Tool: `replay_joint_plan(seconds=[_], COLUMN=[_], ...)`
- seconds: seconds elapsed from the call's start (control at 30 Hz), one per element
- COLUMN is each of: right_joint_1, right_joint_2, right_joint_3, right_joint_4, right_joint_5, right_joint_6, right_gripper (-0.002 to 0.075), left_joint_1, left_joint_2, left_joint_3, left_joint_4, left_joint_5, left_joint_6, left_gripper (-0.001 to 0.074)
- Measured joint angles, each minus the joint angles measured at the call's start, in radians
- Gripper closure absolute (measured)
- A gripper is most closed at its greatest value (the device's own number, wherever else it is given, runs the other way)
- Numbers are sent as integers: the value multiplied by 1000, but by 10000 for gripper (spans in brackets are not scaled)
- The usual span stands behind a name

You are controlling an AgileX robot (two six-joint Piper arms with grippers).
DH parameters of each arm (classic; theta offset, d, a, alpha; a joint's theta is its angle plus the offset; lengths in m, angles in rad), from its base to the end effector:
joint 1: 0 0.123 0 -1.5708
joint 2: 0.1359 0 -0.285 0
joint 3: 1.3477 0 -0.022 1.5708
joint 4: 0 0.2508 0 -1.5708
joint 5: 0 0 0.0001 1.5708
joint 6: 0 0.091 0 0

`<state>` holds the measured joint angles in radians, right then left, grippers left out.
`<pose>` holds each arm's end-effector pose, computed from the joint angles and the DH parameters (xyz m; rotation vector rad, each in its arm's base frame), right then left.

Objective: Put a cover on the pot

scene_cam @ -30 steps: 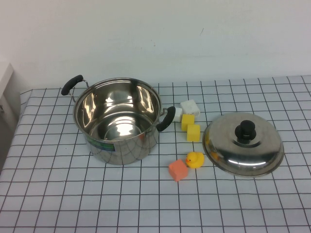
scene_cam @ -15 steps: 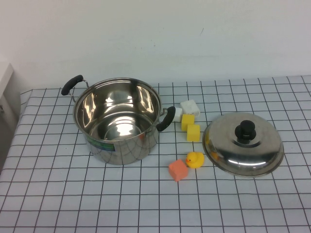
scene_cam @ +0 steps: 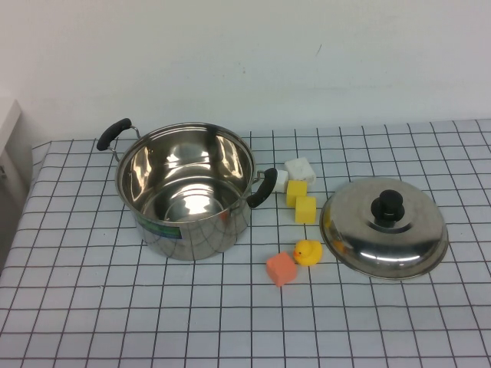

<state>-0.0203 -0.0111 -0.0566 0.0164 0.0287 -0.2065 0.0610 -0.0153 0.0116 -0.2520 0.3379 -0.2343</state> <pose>0.0519 -0.0010 0.2303 -0.1231 1.4416 -0.1721 0.0533 -0.0043 0.1806 -0.4229 1.7725 -0.3668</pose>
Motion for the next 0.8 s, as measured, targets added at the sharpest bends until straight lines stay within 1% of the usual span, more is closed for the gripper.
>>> replay_joint_plan(seconds=[0.2,0.3,0.4,0.57,0.7,0.8], right_joint_1=[0,0,0,0,0,2], right_joint_2=[0,0,7,112,251,390], right_joint_3=[-134,-181,-212,-275,-338,-371], right_joint_4=[57,67,99,138,167,171], right_joint_5=[199,235,237,201,114,57], right_joint_6=[0,0,0,-28,-18,27], right_gripper=[728,728,728,728,728,728], left_joint_1=[0,0,0,0,0,0], left_joint_2=[0,0,0,0,0,0], left_joint_3=[0,0,0,0,0,0], left_joint_4=[0,0,0,0,0,0], left_joint_5=[0,0,0,0,0,0], left_joint_6=[0,0,0,0,0,0], left_gripper=[738,738,738,738,738,738])
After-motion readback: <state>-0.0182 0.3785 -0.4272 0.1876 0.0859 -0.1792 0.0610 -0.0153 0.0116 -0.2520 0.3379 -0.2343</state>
